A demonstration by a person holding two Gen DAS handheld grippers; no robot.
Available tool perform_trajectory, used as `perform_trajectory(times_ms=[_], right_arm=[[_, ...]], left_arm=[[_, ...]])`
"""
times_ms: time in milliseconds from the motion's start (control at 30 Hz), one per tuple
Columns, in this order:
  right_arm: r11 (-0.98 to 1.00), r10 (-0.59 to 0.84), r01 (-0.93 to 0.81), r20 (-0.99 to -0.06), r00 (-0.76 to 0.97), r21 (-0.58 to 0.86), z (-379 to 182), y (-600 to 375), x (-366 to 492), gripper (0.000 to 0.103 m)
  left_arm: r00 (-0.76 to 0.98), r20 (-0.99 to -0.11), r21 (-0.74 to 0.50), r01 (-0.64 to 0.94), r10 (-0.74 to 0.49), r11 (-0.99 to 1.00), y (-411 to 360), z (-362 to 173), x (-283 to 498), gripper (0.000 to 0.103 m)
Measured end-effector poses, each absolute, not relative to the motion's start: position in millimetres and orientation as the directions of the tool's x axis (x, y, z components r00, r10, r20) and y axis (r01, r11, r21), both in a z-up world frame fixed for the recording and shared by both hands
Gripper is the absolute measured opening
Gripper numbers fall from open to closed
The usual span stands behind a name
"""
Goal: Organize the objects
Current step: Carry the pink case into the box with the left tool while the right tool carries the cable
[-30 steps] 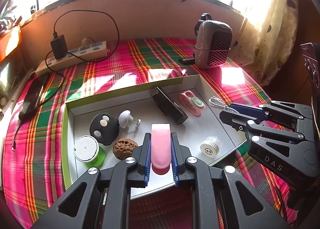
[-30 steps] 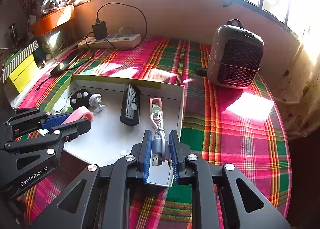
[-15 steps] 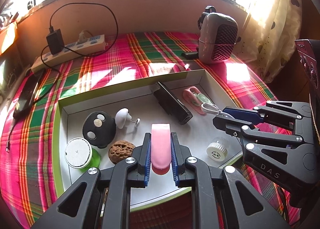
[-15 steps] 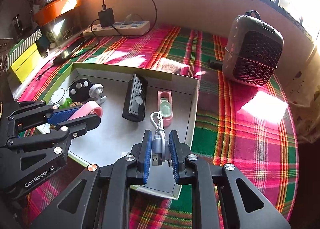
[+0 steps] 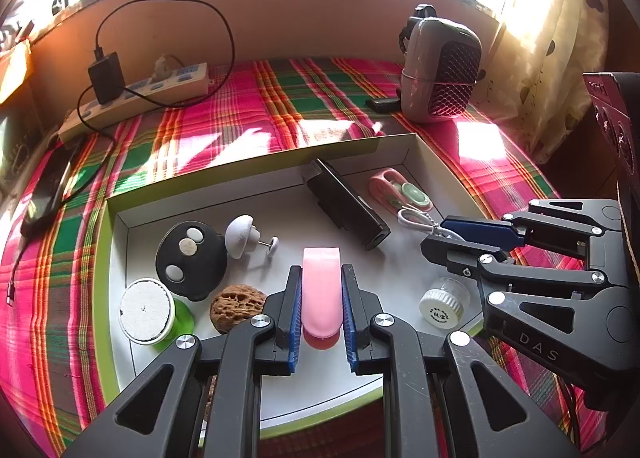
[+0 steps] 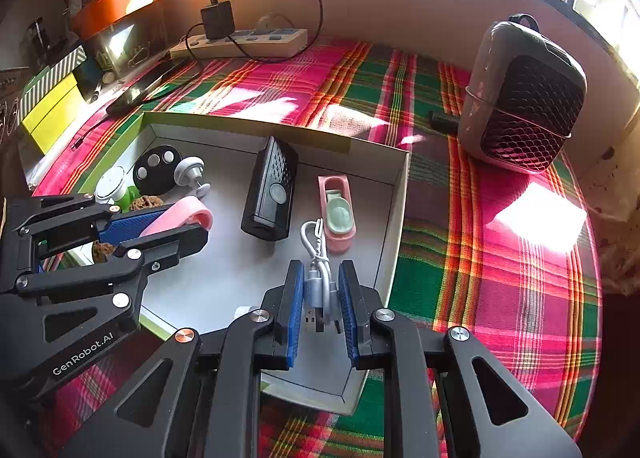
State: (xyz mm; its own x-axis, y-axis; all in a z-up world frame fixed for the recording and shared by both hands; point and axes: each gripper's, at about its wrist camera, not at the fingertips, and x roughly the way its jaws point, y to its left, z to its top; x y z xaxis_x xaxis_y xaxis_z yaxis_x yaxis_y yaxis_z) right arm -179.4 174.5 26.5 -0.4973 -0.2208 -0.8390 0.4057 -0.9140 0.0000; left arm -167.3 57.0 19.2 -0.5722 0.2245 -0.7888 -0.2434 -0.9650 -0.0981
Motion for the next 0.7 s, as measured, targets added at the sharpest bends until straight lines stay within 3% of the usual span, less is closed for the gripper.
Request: perform_trajectory(times_ms=[700], right_arm=[[-0.903, -0.245, 0.430, -0.846, -0.474, 0.021, 22.8, 168.3, -187.9, 0.019]], left_arm=[[-0.552, -0.806, -0.096, -0.237, 0.216, -0.967, 58.5, 10.3, -172.1, 0.016]])
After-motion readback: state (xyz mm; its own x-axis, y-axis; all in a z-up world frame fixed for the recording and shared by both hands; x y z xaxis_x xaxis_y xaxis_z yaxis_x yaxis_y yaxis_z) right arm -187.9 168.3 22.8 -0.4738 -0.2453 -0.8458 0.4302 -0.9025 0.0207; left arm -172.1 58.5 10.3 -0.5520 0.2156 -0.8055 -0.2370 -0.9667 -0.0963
